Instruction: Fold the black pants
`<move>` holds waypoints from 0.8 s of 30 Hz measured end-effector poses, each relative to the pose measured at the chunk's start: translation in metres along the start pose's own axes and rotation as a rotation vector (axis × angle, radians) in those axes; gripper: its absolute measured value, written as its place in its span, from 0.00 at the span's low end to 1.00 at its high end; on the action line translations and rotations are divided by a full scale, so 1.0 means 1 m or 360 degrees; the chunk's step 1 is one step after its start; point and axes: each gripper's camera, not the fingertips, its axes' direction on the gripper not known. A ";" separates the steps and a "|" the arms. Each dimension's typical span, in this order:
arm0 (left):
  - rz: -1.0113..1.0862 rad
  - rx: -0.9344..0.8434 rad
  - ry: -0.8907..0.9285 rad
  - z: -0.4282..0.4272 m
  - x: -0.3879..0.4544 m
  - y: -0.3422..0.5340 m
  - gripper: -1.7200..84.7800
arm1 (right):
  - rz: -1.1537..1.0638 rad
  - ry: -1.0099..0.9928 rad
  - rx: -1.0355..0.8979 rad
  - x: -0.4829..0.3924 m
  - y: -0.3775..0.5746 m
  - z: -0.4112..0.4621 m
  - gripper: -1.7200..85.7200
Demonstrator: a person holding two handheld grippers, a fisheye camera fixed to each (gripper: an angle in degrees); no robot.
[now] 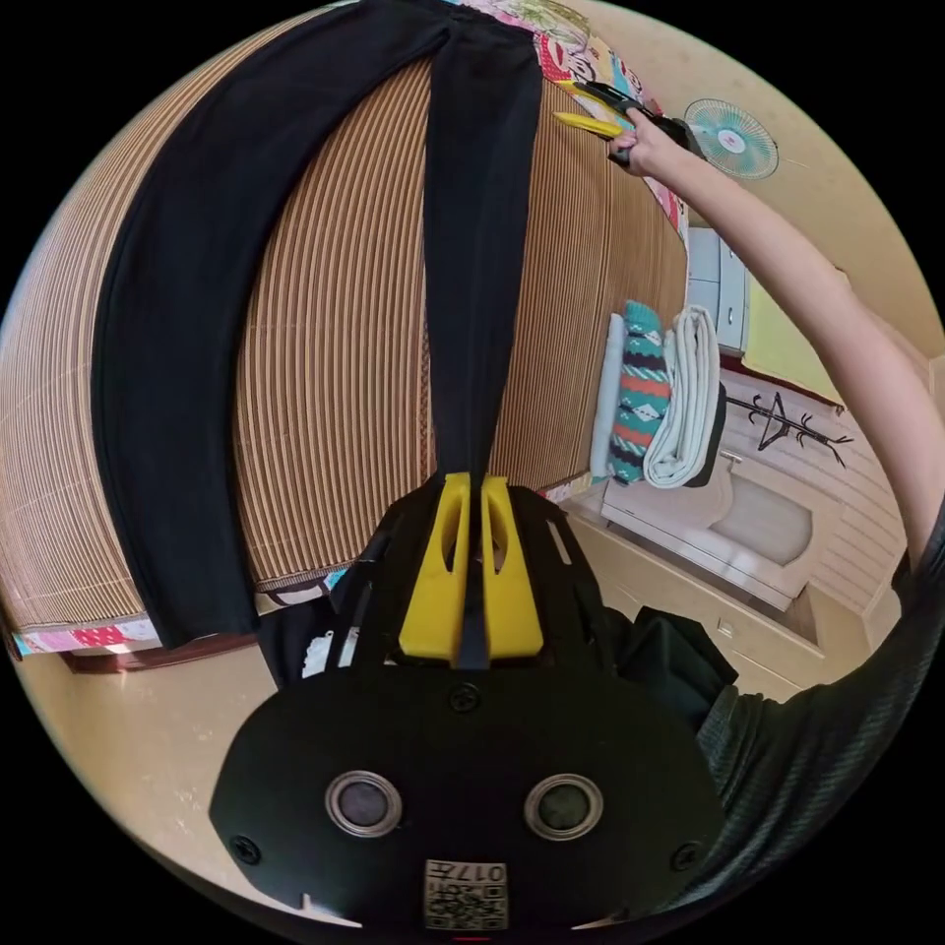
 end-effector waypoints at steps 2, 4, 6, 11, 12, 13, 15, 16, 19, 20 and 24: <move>0.0018 0.0030 0.0035 0.000 -0.002 0.002 0.02 | -0.0073 0.0175 0.0000 -0.024 -0.011 0.016 0.11; 0.0055 0.0091 0.0152 -0.004 -0.008 0.006 0.02 | -0.0126 0.0425 0.0056 -0.052 -0.011 0.019 0.07; 0.0077 0.0233 0.0482 -0.017 -0.025 0.017 0.02 | -0.0294 0.0663 0.0201 -0.095 -0.001 0.017 0.05; -0.0073 0.0602 0.1194 -0.049 -0.085 0.055 0.01 | -0.0834 0.0747 0.0401 -0.235 0.025 0.034 0.04; -0.0117 0.0681 0.1240 -0.057 -0.098 0.065 0.01 | -0.0861 0.0690 0.0390 -0.247 0.024 0.038 0.04; -0.0133 0.0710 0.1235 -0.061 -0.104 0.070 0.01 | -0.0882 0.0582 0.0350 -0.266 0.020 0.048 0.04; -0.0251 0.0833 0.1028 -0.080 -0.125 0.087 0.01 | -0.0846 0.0449 0.0269 -0.283 0.011 0.071 0.05; -0.0279 0.0852 0.0978 -0.084 -0.131 0.090 0.01 | -0.0830 0.0384 0.0183 -0.287 0.002 0.090 0.05; -0.0465 0.0814 0.0761 -0.093 -0.160 0.093 0.01 | -0.0757 0.0138 0.0041 -0.270 -0.005 0.122 0.06; -0.0524 0.0795 0.0638 -0.098 -0.169 0.093 0.01 | -0.0707 -0.0014 0.0040 -0.256 -0.001 0.121 0.06; -0.0524 0.0701 0.0364 -0.116 -0.190 0.081 0.01 | -0.0740 -0.0321 -0.0009 -0.207 0.050 0.108 0.09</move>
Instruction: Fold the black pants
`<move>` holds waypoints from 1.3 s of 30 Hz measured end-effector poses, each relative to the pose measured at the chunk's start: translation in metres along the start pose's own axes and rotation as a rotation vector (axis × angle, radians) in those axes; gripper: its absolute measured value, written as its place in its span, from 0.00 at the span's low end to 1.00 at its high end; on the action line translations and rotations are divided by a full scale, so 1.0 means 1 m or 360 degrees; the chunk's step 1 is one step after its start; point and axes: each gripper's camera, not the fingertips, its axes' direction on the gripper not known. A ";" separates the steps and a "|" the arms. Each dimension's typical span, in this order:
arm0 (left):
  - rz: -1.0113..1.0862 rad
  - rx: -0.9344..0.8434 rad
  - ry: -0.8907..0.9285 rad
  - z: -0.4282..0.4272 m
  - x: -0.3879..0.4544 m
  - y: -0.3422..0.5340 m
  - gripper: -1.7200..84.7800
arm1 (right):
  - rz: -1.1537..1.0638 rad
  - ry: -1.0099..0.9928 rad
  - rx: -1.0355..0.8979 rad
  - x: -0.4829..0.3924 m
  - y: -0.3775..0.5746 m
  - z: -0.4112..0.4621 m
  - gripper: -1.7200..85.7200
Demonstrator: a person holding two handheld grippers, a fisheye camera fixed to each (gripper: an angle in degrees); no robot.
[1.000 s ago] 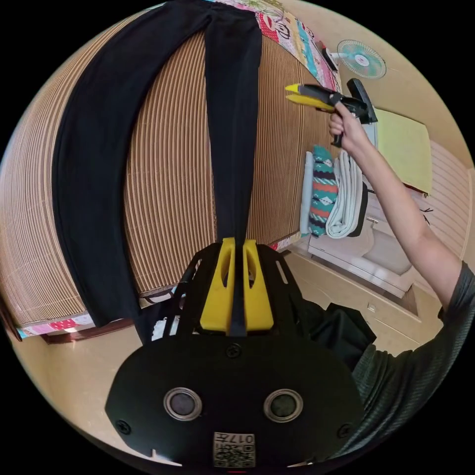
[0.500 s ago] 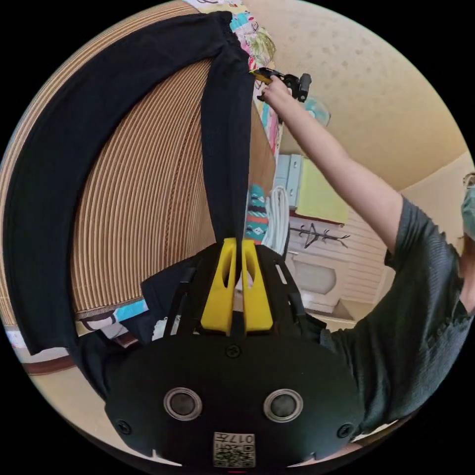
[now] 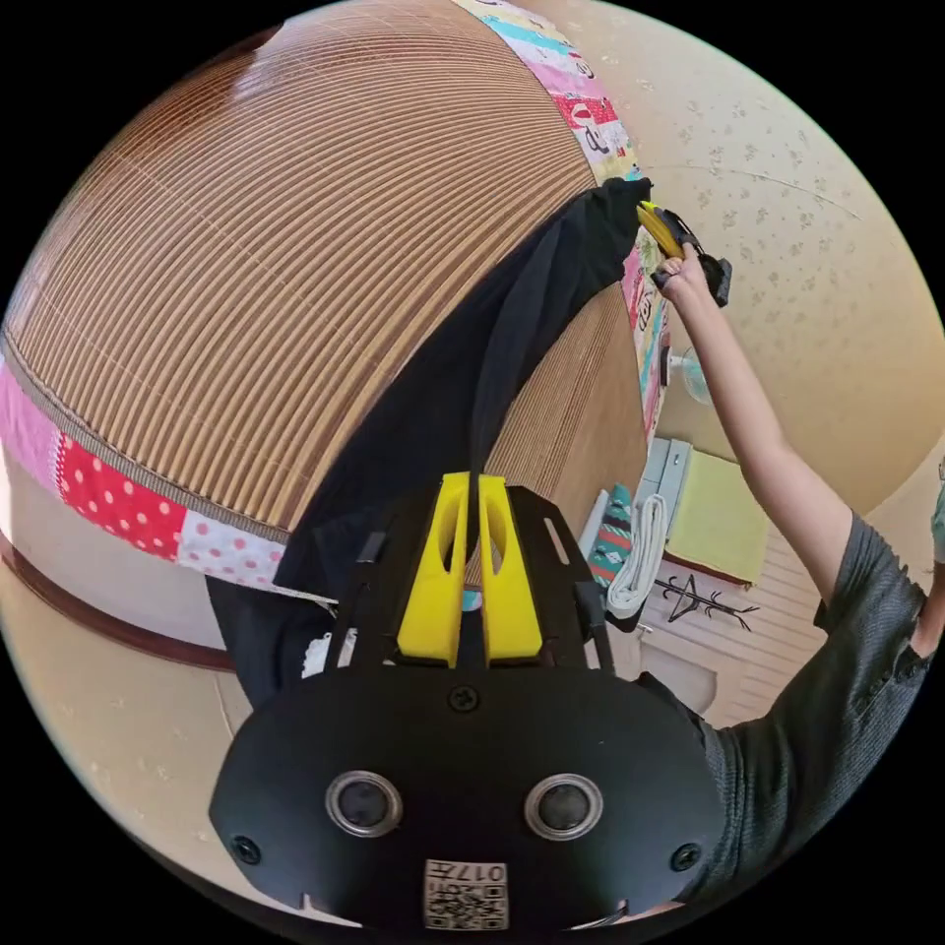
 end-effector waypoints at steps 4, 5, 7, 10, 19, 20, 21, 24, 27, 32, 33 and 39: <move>0.0146 -0.0158 -0.0187 -0.001 0.008 -0.021 0.02 | 0.0056 -0.0056 -0.0393 0.021 0.121 0.005 0.10; 0.0200 -0.0224 -0.0283 -0.001 0.014 -0.027 0.02 | 0.0118 -0.0142 -0.0475 0.026 0.159 0.009 0.10; 0.0308 -0.0317 -0.0411 -0.002 0.025 -0.034 0.02 | 0.0227 -0.0271 -0.0537 0.029 0.213 0.011 0.11; 0.0574 -0.0512 -0.0439 -0.005 0.048 -0.044 0.02 | 0.0399 -0.0399 -0.0562 0.027 0.284 0.010 0.12; -0.0039 -0.0445 0.0392 -0.029 -0.047 -0.062 0.01 | 0.0836 -0.0588 -0.0268 0.029 0.375 0.019 0.14; -0.0067 -0.0438 0.0326 -0.030 -0.050 -0.065 0.01 | 0.0847 -0.0578 -0.0249 0.029 0.374 0.023 0.14; -0.0032 -0.0480 0.0267 -0.028 -0.044 -0.067 0.01 | 0.0841 -0.0583 -0.0234 0.028 0.372 0.024 0.14; 0.0136 -0.0539 0.0069 -0.028 -0.015 -0.071 0.01 | 0.0768 -0.0523 -0.0225 0.023 0.353 0.034 0.15; 0.0150 -0.0643 -0.0055 -0.026 -0.001 -0.075 0.01 | 0.0689 -0.0346 -0.0333 0.021 0.333 0.053 0.14; 0.0181 -0.0820 -0.0049 -0.025 0.011 -0.076 0.01 | 0.0601 -0.0406 -0.0532 0.023 0.318 0.087 0.06; 0.0260 -0.0861 0.0092 -0.026 0.017 -0.073 0.01 | 0.0582 -0.0449 -0.0504 0.021 0.317 0.084 0.06; 0.0247 -0.0716 0.0401 -0.045 0.015 -0.046 0.01 | 0.0615 -0.0487 -0.0206 0.014 0.343 0.027 0.04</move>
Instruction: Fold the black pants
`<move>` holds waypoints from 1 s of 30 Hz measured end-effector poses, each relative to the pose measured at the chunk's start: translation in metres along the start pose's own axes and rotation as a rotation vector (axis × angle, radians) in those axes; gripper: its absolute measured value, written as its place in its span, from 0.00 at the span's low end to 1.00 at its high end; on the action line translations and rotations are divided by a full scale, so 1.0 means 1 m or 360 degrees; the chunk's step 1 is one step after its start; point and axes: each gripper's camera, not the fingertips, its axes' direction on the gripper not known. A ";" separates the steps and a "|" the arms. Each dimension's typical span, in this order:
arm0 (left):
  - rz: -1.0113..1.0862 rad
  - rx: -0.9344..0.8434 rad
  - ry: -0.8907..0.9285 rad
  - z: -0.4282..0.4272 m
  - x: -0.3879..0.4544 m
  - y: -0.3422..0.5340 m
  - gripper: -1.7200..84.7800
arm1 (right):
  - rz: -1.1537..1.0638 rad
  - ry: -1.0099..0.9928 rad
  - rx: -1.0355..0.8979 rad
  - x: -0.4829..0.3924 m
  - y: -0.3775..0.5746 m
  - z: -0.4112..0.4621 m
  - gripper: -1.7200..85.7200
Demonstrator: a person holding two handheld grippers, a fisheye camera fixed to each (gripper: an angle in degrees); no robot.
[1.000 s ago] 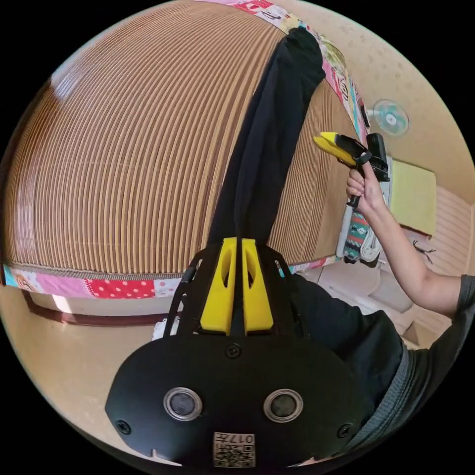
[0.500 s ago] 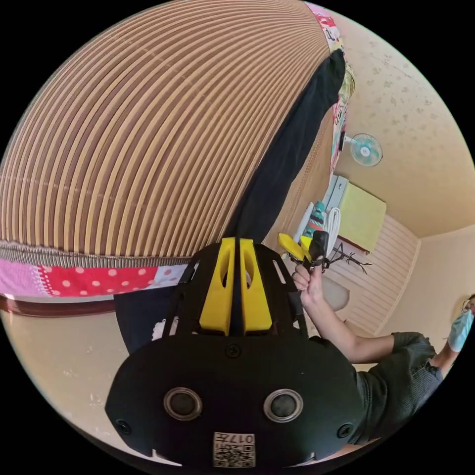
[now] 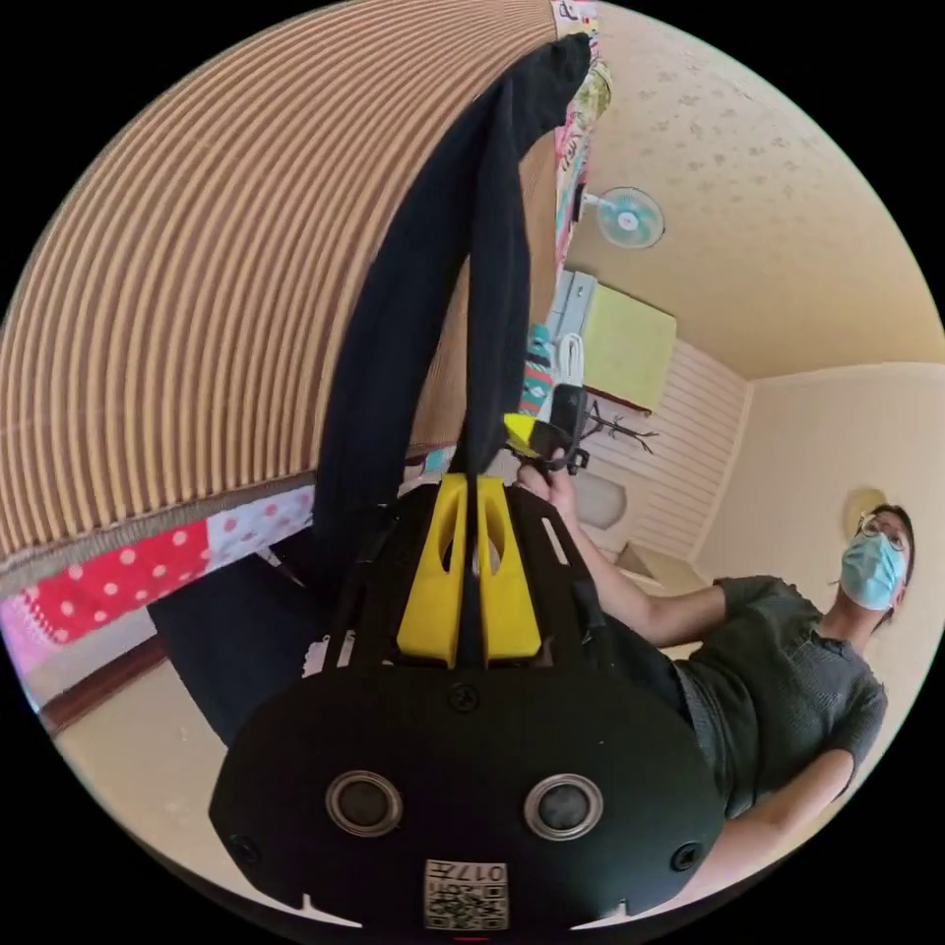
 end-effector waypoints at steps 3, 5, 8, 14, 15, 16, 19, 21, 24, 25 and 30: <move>-0.0134 0.0030 -0.0090 0.009 -0.009 0.012 0.02 | 0.0129 0.0012 0.0018 0.024 0.008 0.007 0.04; -0.0258 -0.0021 -0.0255 0.017 -0.012 0.016 0.04 | 0.0220 -0.0047 0.0030 0.042 0.004 0.009 0.05; -0.0294 0.0022 -0.0537 0.012 -0.002 0.021 0.06 | 0.0178 0.0016 -0.0191 0.046 -0.012 0.015 0.11; -0.0004 0.0192 -0.0351 -0.002 0.040 -0.008 0.11 | 0.0125 0.0079 -0.0085 0.061 -0.043 -0.020 0.14; 0.0068 0.0205 -0.0319 -0.001 0.050 -0.022 0.12 | 0.0140 0.0039 -0.0031 0.066 -0.048 -0.026 0.14; 0.0094 0.0207 -0.0307 0.000 0.054 -0.030 0.13 | 0.0165 -0.0049 0.0072 0.078 -0.062 -0.039 0.14; 0.0146 0.0217 -0.0336 0.006 0.067 -0.074 0.15 | 0.0188 -0.0151 0.0292 0.100 -0.101 -0.065 0.12; 0.0204 0.0322 -0.0402 0.005 0.078 -0.103 0.15 | 0.0192 -0.0132 0.0375 0.110 -0.126 -0.077 0.13; 0.0285 0.0344 -0.0401 0.009 0.089 -0.133 0.15 | 0.0186 -0.0177 0.0434 0.123 -0.163 -0.087 0.15; 0.0304 0.0341 -0.0397 0.010 0.090 -0.137 0.15 | 0.0165 -0.0148 0.0424 0.123 -0.176 -0.087 0.15; 0.0320 0.0300 -0.0403 0.028 0.099 -0.154 0.11 | 0.0057 -0.0140 0.0259 0.121 -0.215 -0.061 0.13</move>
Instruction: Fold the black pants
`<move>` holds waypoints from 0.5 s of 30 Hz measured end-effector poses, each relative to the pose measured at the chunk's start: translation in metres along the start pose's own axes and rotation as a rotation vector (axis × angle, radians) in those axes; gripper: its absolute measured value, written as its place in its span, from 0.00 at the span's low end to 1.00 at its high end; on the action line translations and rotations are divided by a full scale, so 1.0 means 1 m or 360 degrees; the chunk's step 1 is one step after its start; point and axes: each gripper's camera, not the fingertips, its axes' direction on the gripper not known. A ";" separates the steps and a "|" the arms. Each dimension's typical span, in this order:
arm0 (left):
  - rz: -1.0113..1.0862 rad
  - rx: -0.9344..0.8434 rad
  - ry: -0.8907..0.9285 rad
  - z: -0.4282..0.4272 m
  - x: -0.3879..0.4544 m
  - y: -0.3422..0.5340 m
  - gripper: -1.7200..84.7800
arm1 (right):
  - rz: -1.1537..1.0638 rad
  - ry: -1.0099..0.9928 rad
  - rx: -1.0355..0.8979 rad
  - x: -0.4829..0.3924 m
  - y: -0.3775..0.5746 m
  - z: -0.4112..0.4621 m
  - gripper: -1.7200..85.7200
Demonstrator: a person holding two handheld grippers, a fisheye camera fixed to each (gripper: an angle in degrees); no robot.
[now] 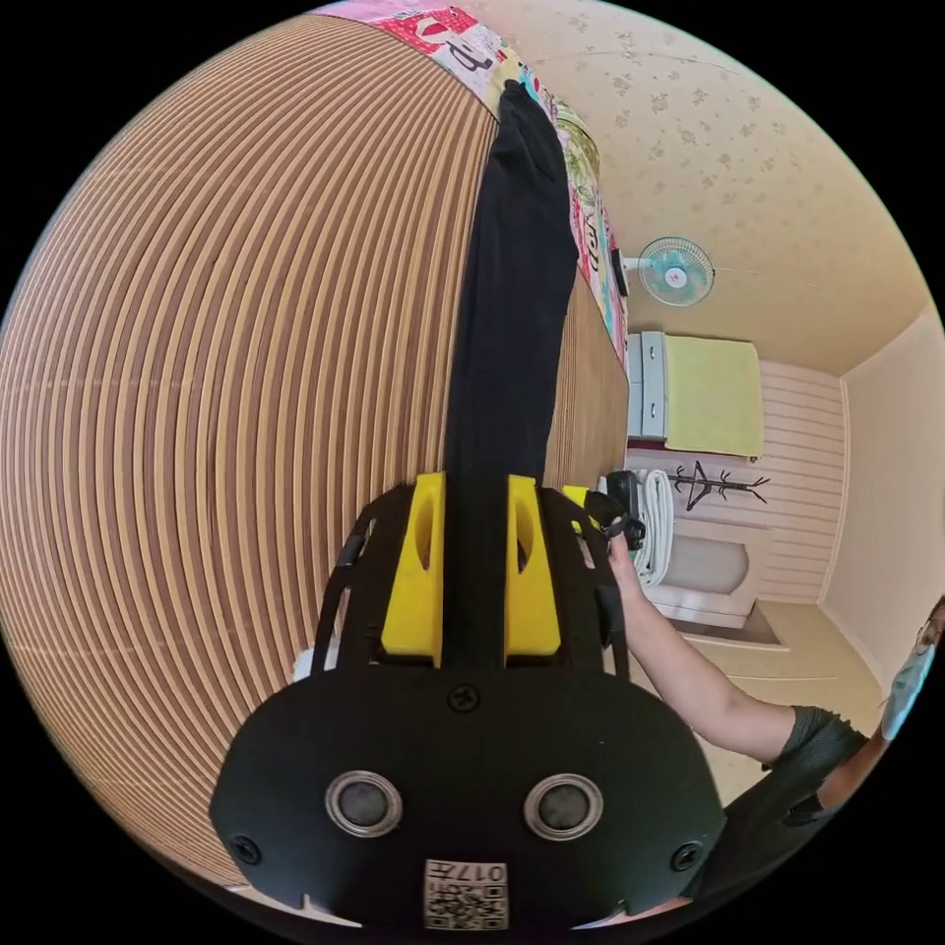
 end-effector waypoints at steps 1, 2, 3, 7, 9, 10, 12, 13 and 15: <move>-0.0008 -0.0006 -0.0006 0.002 0.000 0.001 0.10 | -0.0004 0.0009 -0.0066 0.000 -0.003 0.011 0.12; -0.0044 -0.0019 -0.0038 0.004 0.000 0.005 0.08 | 0.0001 0.0004 -0.0100 0.002 -0.002 0.018 0.10; -0.0081 -0.0036 -0.0005 0.005 -0.003 0.010 0.06 | -0.0010 -0.0006 -0.0101 0.002 0.000 0.020 0.10; -0.0047 0.0007 0.0288 -0.012 -0.004 0.040 0.05 | -0.0105 -0.0266 0.0049 -0.002 0.037 0.002 0.06; 0.0136 0.0083 0.0564 -0.037 0.013 0.066 0.05 | -0.0205 -0.0465 0.0115 -0.014 0.059 -0.011 0.06; 0.0186 0.0090 0.0634 -0.043 0.019 0.074 0.05 | -0.0280 -0.0541 0.0118 -0.028 0.076 -0.019 0.05; 0.0368 0.0054 0.0771 -0.067 0.053 0.108 0.05 | -0.0411 -0.0541 0.0092 -0.058 0.106 -0.029 0.05; 0.0415 0.0051 0.0770 -0.074 0.063 0.118 0.05 | -0.0495 -0.0508 0.0077 -0.080 0.129 -0.036 0.05; 0.0585 0.0045 0.0750 -0.102 0.107 0.164 0.05 | -0.0607 -0.0453 0.0067 -0.113 0.166 -0.047 0.05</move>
